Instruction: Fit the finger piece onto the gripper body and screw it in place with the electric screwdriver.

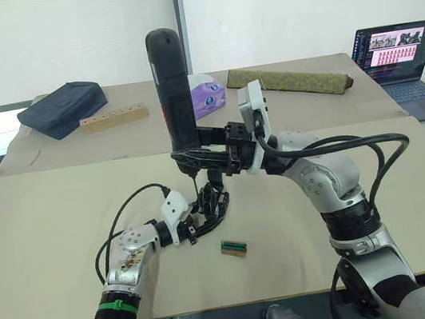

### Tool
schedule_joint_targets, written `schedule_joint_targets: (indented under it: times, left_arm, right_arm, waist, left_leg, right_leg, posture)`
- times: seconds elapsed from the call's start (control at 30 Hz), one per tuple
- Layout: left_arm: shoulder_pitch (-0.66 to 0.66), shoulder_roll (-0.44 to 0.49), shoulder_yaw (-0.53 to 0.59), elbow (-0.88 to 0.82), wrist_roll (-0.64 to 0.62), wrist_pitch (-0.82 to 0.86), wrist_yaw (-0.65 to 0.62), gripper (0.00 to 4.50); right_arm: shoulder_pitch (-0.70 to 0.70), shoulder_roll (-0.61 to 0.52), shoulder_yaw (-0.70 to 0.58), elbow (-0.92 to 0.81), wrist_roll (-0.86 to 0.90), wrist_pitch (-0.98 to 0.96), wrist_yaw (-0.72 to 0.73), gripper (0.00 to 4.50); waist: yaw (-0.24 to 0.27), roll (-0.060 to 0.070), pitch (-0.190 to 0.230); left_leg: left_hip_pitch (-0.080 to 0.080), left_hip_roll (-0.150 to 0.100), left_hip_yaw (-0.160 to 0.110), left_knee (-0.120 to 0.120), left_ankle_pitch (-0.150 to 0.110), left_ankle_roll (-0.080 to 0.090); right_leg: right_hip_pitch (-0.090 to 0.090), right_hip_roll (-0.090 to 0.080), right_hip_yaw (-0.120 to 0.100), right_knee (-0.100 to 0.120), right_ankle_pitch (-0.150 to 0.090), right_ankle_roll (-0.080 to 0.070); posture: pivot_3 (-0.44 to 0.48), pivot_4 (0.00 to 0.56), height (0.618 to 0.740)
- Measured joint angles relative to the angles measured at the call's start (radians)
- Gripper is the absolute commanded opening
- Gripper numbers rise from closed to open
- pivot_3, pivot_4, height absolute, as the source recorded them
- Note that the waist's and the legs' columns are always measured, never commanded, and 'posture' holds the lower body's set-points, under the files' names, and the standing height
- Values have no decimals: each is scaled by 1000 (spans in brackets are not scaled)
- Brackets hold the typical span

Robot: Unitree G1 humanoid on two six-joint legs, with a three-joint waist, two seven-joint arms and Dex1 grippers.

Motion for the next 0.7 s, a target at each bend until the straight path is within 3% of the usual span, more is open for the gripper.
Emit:
schedule_joint_targets:
  times: [0.7]
  left_arm:
    - [-1,0,0,1,0,0,0,2269]
  right_arm:
    - [14,0,3,4,-10,-21,6,1907]
  waist:
    - [0,0,0]
  left_leg:
    - [0,0,0,0,0,0]
  right_leg:
    - [0,0,0,0,0,0]
  posture:
    - [0,150,740]
